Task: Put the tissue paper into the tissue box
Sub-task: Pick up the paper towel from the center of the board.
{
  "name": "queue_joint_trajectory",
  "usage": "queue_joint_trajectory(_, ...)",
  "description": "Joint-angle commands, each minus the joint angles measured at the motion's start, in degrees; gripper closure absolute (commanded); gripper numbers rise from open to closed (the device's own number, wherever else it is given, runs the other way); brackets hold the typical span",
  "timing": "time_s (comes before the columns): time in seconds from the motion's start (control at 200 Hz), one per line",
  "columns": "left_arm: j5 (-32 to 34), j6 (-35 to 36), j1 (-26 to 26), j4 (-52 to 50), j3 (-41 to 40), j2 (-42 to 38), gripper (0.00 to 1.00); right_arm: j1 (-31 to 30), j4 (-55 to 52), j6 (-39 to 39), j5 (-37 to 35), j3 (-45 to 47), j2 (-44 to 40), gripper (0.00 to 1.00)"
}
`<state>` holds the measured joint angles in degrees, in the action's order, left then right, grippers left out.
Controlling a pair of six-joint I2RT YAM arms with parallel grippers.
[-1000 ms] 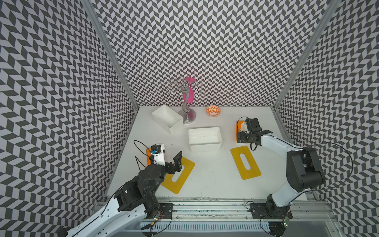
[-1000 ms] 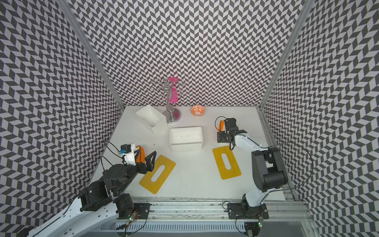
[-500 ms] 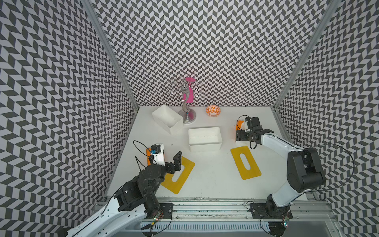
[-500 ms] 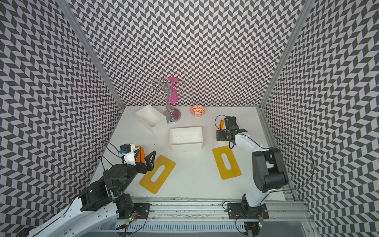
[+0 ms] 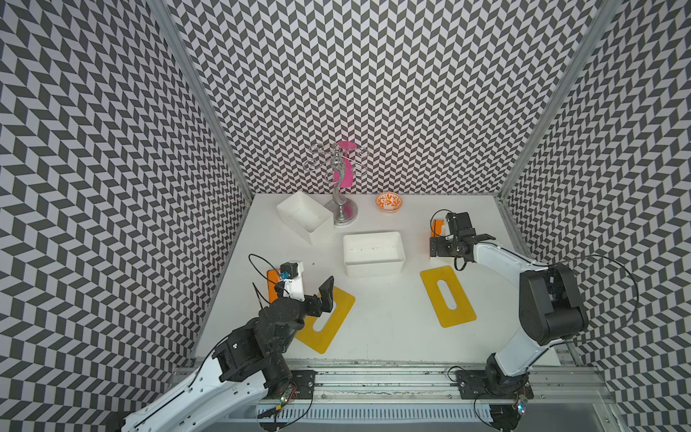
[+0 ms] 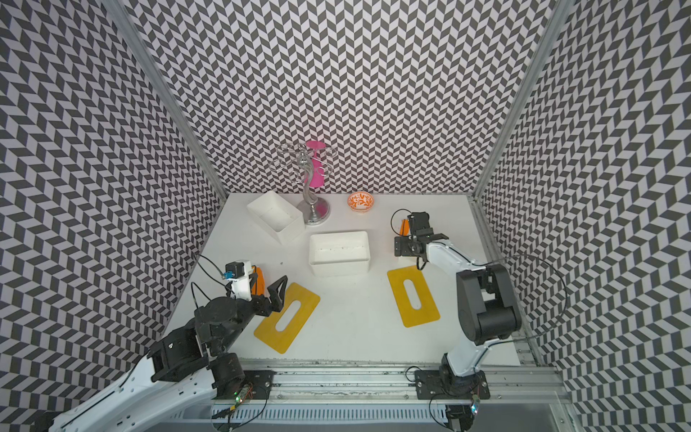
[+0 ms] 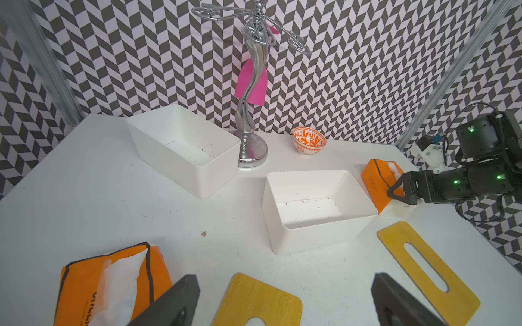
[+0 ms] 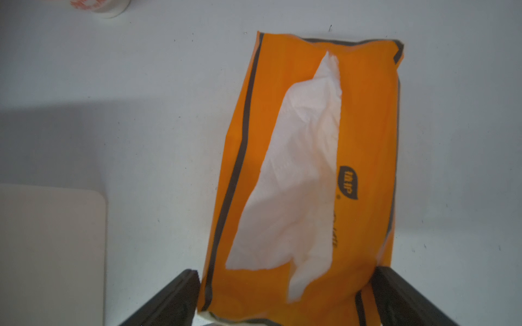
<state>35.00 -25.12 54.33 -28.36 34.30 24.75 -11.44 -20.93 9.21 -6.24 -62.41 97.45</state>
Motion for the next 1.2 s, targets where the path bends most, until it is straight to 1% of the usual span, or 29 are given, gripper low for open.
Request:
queue_joint_trajectory(0.0,-0.6,0.6,-0.3,1.0,-0.2,0.2,0.0,0.0,1.3,0.3,-2.0,-0.3,1.8,0.0)
queue_joint_trajectory(0.195,-0.8,0.8,-0.3,1.3,-0.3,0.6,0.0,-0.1,1.2,0.4,-2.6,-0.5,1.8,0.0)
queue_joint_trajectory(0.626,-0.9,0.9,-0.3,1.4,-0.2,0.9,0.0,-0.5,-1.8,1.9,-5.7,-2.1,-3.1,0.0)
queue_joint_trajectory(0.996,-1.2,0.9,-0.3,1.4,-0.3,0.8,0.0,-0.7,-1.1,2.1,-5.7,-1.1,-1.5,0.01)
queue_joint_trajectory(1.197,-1.3,1.0,-0.3,1.4,-0.3,0.9,0.0,-0.7,-0.5,2.0,-4.0,-0.8,-0.1,0.0)
